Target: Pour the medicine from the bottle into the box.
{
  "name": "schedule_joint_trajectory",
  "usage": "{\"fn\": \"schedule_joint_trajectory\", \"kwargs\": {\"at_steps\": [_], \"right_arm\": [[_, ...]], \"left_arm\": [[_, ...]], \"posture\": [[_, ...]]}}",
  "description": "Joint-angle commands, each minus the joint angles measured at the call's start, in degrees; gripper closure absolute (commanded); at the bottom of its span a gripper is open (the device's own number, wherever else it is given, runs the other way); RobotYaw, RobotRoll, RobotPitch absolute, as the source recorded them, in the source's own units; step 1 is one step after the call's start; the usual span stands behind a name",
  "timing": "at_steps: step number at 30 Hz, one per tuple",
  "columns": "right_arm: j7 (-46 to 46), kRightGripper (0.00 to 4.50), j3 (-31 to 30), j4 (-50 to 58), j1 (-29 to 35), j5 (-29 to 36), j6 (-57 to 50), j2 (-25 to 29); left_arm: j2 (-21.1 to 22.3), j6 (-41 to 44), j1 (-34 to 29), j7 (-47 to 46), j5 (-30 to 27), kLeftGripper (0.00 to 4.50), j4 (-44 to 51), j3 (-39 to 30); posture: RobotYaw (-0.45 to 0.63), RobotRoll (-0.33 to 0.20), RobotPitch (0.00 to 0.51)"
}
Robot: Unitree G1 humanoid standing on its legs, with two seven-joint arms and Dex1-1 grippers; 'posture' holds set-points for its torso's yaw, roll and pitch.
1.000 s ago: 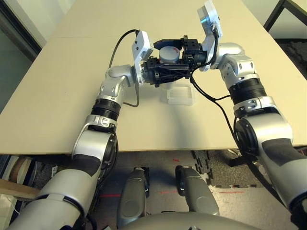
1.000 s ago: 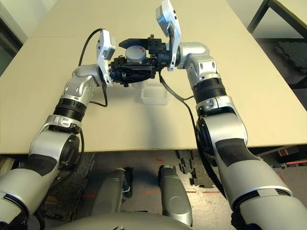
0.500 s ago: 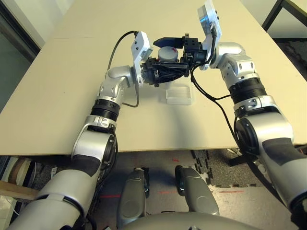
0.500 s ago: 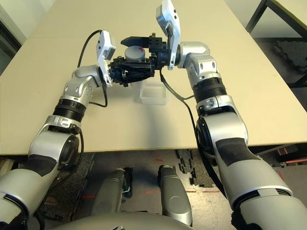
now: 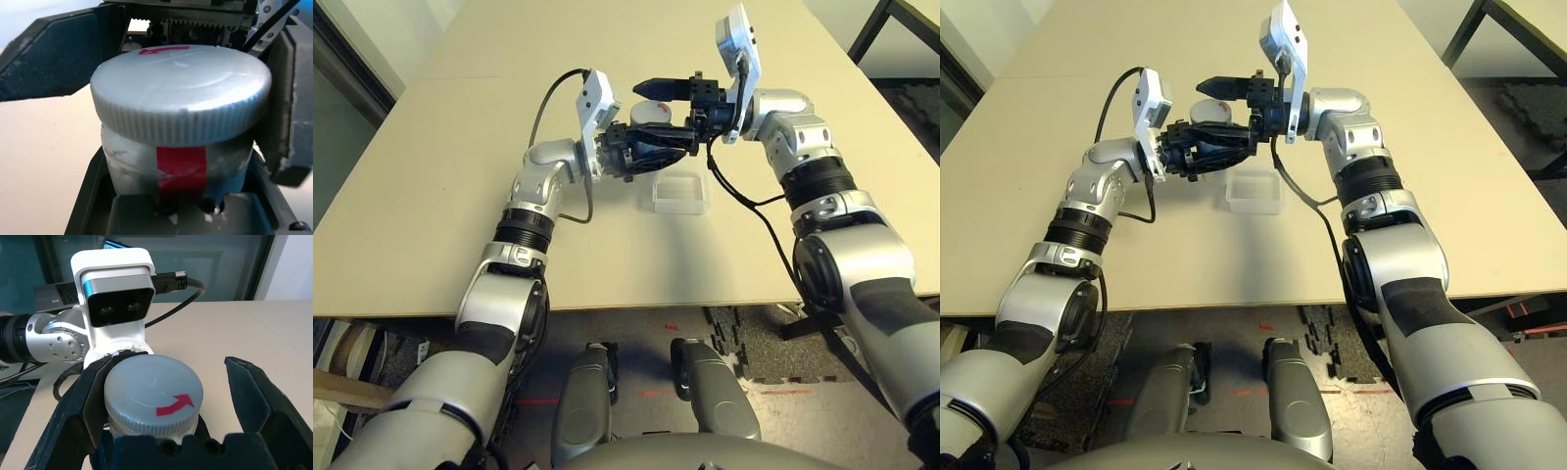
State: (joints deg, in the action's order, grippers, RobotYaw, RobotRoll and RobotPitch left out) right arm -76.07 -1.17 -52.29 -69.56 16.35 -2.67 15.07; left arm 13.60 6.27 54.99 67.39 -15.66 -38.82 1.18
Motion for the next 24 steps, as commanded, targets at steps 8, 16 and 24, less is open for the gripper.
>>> {"fn": "schedule_joint_trajectory", "kwargs": {"at_steps": [8, 16, 24], "right_arm": [[2.7, 0.00, 1.9, -1.7, -1.1, -1.4, -0.5, 3.4], [2.7, 0.00, 2.5, -0.9, -0.4, -1.1, -1.9, 6.5], [1.4, 0.00, 2.7, 0.6, 1.1, -0.8, -3.5, 9.0]], "left_arm": [[0.1, 0.3, -1.1, 0.0, -0.2, 1.93, 1.7, 0.5], [-0.1, 0.1, -0.8, -0.4, -0.4, 1.93, 1.2, 0.6], [-0.2, 0.0, -0.7, -0.7, -0.5, 1.93, 1.1, 0.6]], "posture": [[-0.09, 0.000, 0.149], [-0.10, 0.000, 0.151], [-0.10, 0.000, 0.152]]}}
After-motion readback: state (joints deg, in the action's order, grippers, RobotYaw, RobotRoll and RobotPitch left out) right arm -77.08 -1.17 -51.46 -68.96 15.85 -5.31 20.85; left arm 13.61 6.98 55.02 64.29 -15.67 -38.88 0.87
